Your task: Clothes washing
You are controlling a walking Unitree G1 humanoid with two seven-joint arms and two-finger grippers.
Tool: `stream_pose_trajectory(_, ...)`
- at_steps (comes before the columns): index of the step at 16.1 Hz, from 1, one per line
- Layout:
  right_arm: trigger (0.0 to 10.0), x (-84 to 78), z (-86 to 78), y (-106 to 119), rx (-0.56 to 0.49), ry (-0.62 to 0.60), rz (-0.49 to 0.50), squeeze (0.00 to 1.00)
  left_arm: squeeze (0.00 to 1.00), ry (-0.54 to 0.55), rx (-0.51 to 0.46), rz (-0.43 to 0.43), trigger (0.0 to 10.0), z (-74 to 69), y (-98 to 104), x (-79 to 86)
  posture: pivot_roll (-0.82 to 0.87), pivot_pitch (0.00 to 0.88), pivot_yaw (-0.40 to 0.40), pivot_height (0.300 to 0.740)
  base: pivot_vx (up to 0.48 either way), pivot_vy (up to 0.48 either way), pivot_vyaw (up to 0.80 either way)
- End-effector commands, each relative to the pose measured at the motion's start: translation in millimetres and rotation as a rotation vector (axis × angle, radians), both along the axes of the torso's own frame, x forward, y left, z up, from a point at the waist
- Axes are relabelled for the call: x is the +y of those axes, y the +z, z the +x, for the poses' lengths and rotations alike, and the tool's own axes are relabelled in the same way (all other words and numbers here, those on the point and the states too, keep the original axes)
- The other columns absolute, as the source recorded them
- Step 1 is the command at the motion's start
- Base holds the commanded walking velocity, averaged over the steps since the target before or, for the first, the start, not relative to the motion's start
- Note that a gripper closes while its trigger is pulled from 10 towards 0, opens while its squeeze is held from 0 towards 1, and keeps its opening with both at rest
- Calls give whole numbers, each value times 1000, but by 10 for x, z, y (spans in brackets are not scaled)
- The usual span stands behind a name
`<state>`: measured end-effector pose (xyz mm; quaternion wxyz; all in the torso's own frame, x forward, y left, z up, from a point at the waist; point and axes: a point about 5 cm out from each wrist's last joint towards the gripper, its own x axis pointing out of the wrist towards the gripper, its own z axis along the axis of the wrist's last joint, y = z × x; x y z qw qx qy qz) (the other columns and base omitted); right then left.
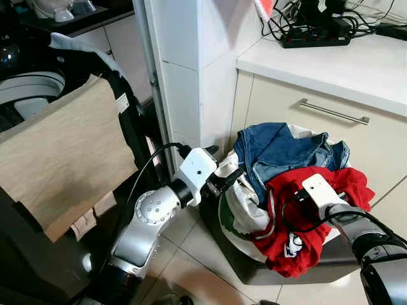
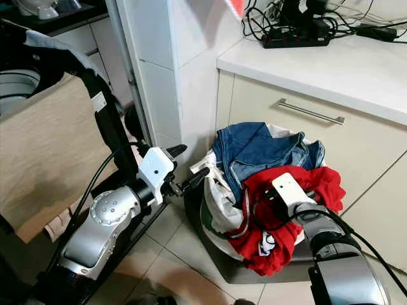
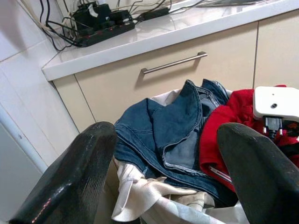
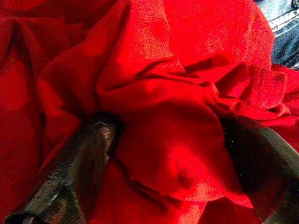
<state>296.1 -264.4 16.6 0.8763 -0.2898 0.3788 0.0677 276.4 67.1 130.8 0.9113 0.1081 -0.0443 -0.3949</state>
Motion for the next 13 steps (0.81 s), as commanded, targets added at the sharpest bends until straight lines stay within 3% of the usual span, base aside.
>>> stream_pose_trajectory(1,0,-11,-139,-135,89,1,5,0,0,9,-8,12,10000,4,24,7,-119,0,51,740,0,0,0)
stream_pose_trajectory(5,0,-31,-136,-122,55,-56,61,0,0,13,-7,13,10000,15,34,-24,-133,0,52,740,0,0,0)
stream_pose_trajectory(8,0,50,-120,-141,-13,-187,230,0,0,19,5,15,10000,25,17,-50,-149,0,53,740,0,0,0)
stream_pose_trajectory(13,0,140,-126,-184,-48,-240,298,0,0,10,18,20,10000,30,-3,-66,-156,0,61,740,0,0,0)
